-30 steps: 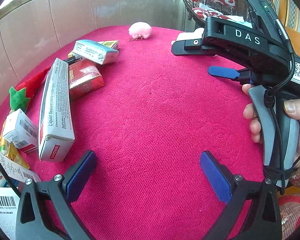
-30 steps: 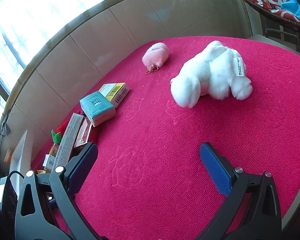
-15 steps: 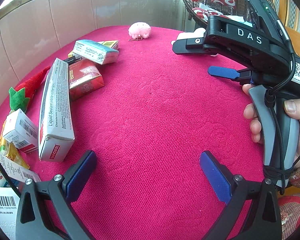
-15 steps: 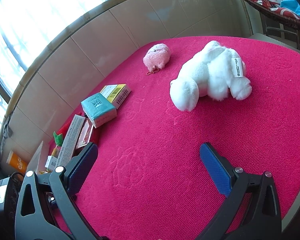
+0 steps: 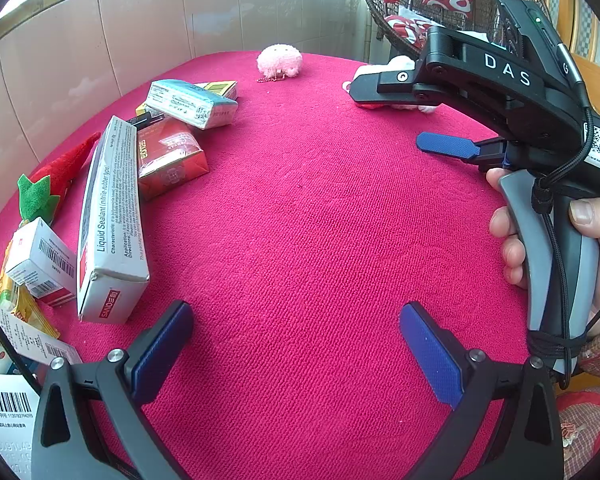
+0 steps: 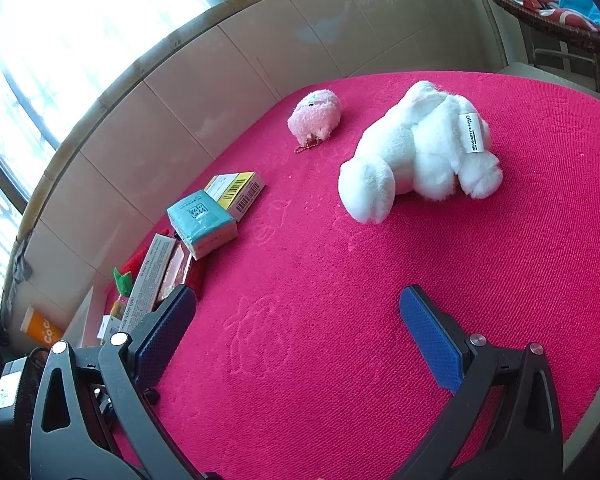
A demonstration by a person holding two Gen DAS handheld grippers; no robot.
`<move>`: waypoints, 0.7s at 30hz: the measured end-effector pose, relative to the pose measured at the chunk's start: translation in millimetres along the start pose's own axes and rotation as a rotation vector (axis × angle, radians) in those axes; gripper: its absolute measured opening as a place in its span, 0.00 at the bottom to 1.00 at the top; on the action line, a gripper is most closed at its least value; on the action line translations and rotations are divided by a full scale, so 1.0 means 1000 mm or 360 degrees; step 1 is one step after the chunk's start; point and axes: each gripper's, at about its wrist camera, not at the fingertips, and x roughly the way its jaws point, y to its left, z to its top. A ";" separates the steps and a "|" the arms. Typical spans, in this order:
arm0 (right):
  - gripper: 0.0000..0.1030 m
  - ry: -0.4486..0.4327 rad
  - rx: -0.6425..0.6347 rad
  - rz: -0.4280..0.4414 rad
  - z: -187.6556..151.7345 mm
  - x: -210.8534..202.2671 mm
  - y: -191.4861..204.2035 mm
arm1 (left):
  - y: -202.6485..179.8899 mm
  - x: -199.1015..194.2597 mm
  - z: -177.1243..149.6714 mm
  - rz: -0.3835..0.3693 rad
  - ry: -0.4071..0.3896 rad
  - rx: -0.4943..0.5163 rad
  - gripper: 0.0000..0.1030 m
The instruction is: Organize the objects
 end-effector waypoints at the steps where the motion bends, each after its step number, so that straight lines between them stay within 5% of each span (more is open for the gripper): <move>1: 1.00 -0.0001 0.0001 0.0002 0.000 0.000 -0.001 | 0.000 0.000 0.000 0.0000 0.0000 0.0000 1.00; 8: 1.00 0.0001 0.0001 0.0001 0.001 0.000 0.000 | -0.020 -0.016 -0.006 0.0018 -0.0027 0.0077 1.00; 15: 1.00 -0.0002 0.0005 0.0009 0.001 0.000 0.000 | -0.053 -0.088 -0.007 -0.0066 -0.0372 0.0184 1.00; 21: 1.00 -0.0021 0.0010 0.0031 0.000 -0.004 0.001 | 0.022 -0.172 -0.028 0.0093 -0.0690 -0.0296 1.00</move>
